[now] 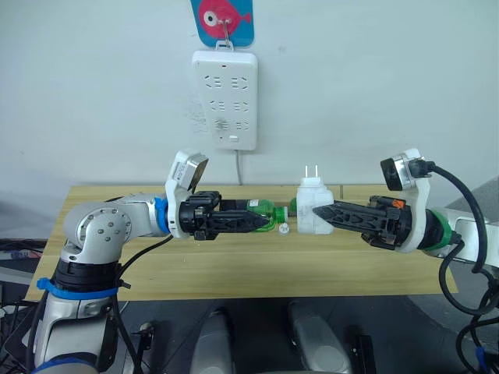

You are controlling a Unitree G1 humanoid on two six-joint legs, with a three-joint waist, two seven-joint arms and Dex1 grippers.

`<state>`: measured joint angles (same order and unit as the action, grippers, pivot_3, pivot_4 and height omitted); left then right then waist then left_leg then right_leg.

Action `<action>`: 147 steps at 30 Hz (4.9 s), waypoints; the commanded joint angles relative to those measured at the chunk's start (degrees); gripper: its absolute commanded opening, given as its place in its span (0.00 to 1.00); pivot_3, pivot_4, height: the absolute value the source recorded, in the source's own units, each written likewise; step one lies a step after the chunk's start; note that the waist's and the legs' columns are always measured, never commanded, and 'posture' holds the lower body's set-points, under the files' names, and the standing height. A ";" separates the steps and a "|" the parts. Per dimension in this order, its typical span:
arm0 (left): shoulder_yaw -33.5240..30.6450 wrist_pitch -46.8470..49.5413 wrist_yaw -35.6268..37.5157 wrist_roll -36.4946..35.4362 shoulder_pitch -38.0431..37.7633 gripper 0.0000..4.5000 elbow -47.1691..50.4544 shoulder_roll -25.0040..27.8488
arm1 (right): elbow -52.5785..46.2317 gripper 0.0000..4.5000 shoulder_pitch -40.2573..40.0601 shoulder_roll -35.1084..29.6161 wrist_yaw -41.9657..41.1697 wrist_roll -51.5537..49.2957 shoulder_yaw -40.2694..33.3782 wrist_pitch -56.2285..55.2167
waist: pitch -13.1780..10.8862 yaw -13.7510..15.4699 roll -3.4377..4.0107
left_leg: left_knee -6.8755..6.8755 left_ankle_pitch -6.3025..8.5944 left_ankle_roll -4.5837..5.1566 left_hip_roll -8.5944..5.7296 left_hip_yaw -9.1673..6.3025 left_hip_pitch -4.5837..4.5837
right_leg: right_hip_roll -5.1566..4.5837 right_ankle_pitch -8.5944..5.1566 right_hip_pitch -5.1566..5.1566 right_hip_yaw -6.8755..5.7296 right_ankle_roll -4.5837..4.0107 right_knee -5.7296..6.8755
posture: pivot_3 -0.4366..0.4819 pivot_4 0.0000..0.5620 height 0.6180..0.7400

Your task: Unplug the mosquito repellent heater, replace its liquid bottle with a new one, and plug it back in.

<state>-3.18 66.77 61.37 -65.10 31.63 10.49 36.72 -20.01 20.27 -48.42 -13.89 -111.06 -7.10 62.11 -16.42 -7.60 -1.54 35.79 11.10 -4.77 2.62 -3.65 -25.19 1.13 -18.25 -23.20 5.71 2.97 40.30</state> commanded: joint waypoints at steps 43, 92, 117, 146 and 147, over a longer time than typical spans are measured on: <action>4.27 -5.71 3.99 5.41 1.10 0.50 3.79 -1.53 | -3.43 0.65 2.03 -0.44 1.37 -1.94 5.50 -2.37 | 0.00 0.09 0.00 | 0.03 0.00 0.00 0.01 -0.02 -0.01 | 0.00 0.01 0.00 -0.01 -0.01 0.01 | 0.25 0.49 0.87; 1.42 -3.57 1.44 5.37 2.48 0.50 -2.07 -5.25 | -12.60 0.00 4.10 -0.36 -35.83 47.21 6.55 -8.80 | 0.01 -0.20 0.00 | 0.23 -0.01 0.00 -0.08 -0.16 -0.12 | -0.15 0.32 0.00 -0.17 -0.04 0.11 | 0.23 0.46 0.87; 4.02 -4.97 5.81 8.10 1.90 0.50 -0.27 -3.93 | -3.69 0.00 15.56 4.57 -25.59 43.02 5.54 -4.83 | 0.01 -0.39 0.00 | 0.27 -0.02 0.02 -0.08 -0.07 -0.06 | -0.12 0.33 -0.02 -0.11 -0.02 0.23 | 0.23 0.45 0.87; 2.48 -2.06 5.23 6.26 2.41 0.50 2.01 -5.73 | -2.76 0.00 16.15 5.40 -29.76 52.25 7.94 -2.09 | 0.01 -0.39 0.01 | 0.32 -0.03 0.02 -0.08 -0.08 -0.03 | -0.13 0.33 -0.02 -0.11 -0.03 0.41 | 0.23 0.44 0.87; 2.41 -1.98 5.19 6.20 2.39 0.50 2.06 -5.78 | -2.73 0.00 16.13 5.46 -29.79 52.32 7.98 -1.97 | 0.01 -0.39 0.01 | 0.32 -0.03 0.02 -0.08 -0.08 -0.02 | -0.13 0.33 -0.02 -0.11 -0.03 0.41 | 0.23 0.44 0.87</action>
<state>1.97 65.91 64.80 -54.12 32.70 8.69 31.64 -22.16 37.01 -42.71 -43.69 -59.63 -0.12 58.78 -16.41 -7.99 -1.53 36.11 11.07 -4.75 2.54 -3.73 -25.21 1.01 -17.92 -23.22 5.61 2.94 40.72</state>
